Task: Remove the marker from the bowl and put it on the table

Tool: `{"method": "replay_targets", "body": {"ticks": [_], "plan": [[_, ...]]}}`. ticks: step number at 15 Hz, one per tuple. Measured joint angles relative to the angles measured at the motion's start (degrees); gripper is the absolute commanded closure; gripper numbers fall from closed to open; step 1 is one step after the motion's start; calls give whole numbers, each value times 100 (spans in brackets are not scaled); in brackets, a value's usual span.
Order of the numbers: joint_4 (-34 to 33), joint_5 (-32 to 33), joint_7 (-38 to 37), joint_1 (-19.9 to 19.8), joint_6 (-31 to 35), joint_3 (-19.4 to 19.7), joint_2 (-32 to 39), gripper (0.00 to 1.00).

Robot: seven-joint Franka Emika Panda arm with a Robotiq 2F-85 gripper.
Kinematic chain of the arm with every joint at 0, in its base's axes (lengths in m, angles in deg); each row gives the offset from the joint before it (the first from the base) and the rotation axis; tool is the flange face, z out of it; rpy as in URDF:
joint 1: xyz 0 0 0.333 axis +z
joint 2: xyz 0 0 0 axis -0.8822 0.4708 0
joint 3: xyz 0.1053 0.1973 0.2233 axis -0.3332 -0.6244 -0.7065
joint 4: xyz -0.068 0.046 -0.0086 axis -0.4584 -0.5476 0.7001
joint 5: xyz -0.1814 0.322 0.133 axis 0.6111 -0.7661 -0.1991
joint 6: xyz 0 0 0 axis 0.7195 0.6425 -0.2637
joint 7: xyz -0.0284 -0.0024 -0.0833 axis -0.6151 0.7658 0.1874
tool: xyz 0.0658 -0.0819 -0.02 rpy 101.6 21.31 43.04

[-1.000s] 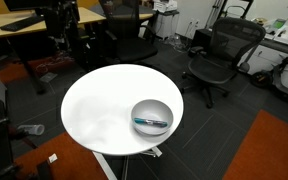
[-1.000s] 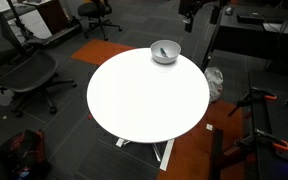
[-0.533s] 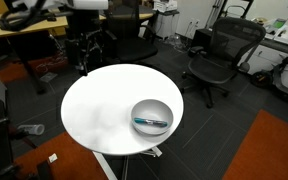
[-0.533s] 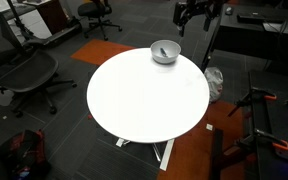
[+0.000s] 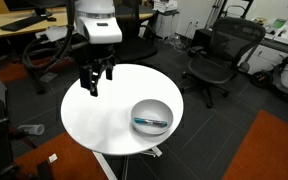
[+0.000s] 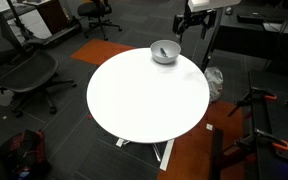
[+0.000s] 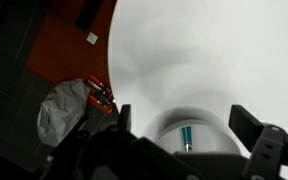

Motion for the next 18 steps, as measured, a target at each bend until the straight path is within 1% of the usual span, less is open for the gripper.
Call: {"method": "replay_targets", "body": {"ticks": [7, 10, 14, 18], "plan": [[-2, 0, 0, 13, 0, 2, 6, 0], [-22, 15, 0, 8, 0, 61, 49, 0], [-163, 25, 0, 2, 20, 181, 175, 0], [-365, 25, 0, 1, 248, 270, 420, 0]]}}
